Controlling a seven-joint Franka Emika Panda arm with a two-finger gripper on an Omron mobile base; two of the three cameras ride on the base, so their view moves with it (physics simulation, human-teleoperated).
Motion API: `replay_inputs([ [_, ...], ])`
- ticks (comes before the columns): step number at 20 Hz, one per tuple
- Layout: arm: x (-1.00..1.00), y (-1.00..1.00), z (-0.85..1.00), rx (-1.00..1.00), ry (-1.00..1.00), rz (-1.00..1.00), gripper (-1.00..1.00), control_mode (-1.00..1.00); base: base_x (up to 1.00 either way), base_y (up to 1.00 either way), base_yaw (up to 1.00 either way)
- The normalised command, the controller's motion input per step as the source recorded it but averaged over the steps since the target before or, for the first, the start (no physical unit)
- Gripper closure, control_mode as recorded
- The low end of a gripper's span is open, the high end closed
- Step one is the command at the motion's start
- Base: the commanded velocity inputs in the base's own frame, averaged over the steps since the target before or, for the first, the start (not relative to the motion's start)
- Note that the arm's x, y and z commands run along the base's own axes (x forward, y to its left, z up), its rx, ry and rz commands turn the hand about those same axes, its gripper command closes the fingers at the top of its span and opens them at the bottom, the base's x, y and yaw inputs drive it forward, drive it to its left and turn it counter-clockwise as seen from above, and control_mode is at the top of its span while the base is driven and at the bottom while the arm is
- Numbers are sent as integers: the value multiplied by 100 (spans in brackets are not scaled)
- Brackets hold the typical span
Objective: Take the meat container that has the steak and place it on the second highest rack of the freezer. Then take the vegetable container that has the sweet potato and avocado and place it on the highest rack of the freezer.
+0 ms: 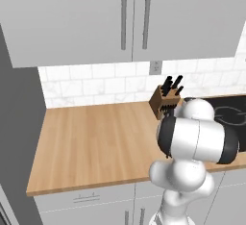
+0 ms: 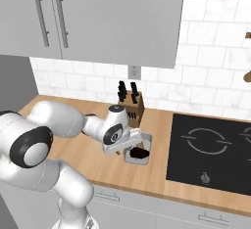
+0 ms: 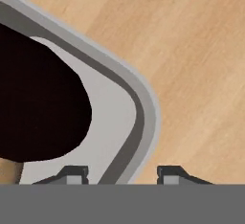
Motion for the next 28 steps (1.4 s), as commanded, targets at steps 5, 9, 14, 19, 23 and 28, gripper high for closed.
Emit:
replay_inputs([
  [5,0,4,-35,0,0,-26,100,-100,0,0,0],
  [9,-8,5,0,0,-11,-21,100,-100,0,0,0],
  [14,-25,17,2,0,-15,-17,100,-100,0,0,0],
  [19,-52,43,41,-2,-12,-9,100,-100,0,0,0],
  [23,-58,45,94,-18,-4,0,100,-100,0,0,0],
  [28,-89,39,85,-16,0,3,100,-100,0,0,0],
])
